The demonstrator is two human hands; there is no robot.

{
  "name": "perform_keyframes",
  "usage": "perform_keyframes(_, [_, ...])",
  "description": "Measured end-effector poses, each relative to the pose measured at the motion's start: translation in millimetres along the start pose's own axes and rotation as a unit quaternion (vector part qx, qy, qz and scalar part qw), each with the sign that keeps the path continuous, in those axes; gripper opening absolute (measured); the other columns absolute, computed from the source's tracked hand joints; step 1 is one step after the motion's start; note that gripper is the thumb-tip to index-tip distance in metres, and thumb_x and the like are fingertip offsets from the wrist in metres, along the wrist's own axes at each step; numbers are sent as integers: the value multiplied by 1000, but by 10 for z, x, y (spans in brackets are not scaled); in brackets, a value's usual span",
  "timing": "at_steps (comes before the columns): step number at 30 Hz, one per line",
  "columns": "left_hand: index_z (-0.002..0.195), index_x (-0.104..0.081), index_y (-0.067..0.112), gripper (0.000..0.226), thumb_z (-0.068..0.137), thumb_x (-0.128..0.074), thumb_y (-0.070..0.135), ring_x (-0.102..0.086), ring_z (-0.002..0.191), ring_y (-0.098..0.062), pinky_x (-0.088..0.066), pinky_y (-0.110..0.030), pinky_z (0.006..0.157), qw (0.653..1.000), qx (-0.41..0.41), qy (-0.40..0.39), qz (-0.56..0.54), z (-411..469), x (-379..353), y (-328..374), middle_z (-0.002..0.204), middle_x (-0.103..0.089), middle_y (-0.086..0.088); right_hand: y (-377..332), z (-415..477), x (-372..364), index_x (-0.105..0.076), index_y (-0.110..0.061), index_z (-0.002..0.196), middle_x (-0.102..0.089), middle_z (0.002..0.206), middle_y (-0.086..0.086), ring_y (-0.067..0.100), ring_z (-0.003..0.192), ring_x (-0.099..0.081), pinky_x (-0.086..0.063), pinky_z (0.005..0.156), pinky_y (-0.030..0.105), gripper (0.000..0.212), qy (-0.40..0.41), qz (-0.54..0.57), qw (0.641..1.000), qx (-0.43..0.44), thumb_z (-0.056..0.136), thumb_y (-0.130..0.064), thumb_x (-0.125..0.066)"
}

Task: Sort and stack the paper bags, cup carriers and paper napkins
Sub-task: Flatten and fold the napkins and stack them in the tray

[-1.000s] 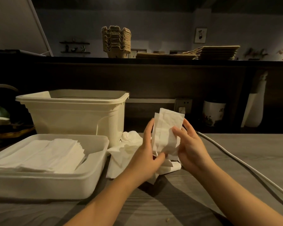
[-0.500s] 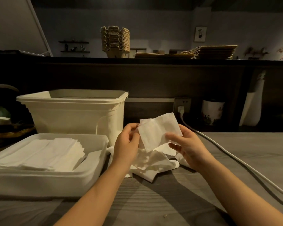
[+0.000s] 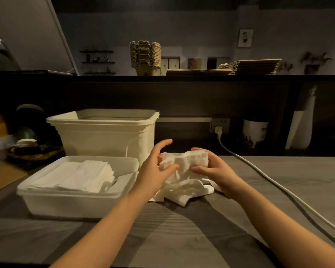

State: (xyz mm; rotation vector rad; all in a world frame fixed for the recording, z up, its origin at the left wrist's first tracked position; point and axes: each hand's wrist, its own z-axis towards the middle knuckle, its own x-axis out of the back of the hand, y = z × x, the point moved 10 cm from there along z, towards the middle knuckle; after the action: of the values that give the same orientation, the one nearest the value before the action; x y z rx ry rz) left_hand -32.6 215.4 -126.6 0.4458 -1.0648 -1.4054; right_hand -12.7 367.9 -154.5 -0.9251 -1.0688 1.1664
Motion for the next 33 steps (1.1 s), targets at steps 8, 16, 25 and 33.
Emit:
perform_keyframes(8, [107,-55,45,39,82,-70,19,-61,94,-2,-52,-21,80,997,-10,-59,-49,-309,-102,-105,104,-63,10,-49,-349,-93,-64,-22,92,-66,94,-4,9,88,-64,-55,79,25,10,-41,-179,983,4,83,-21,-67])
perform_keyframes(16, [121,-36,52,68,75,-77,21,-51,116,-10,-49,-18,88,986,28,-159,-42,-400,-274,-313,122,-51,11,78,-435,-107,-56,-36,101,-54,107,-17,5,97,-56,-52,75,16,30,-64,-220,973,-2,78,-26,-72])
perform_keyframes(25, [118,-36,50,47,88,-63,26,-51,97,2,-42,-8,76,983,35,-174,36,-409,-282,-356,116,-50,5,95,-445,7,-52,-44,104,-58,110,-11,9,100,-58,-54,84,28,37,-89,-294,952,-4,79,-25,-72])
perform_keyframes(33, [97,-52,37,11,96,-50,27,-55,89,3,-39,-8,73,984,26,-136,109,-349,-105,-362,88,-59,20,84,-401,180,-61,-32,97,-63,96,-13,0,88,-59,-50,75,19,14,-28,-336,941,4,84,-26,-66])
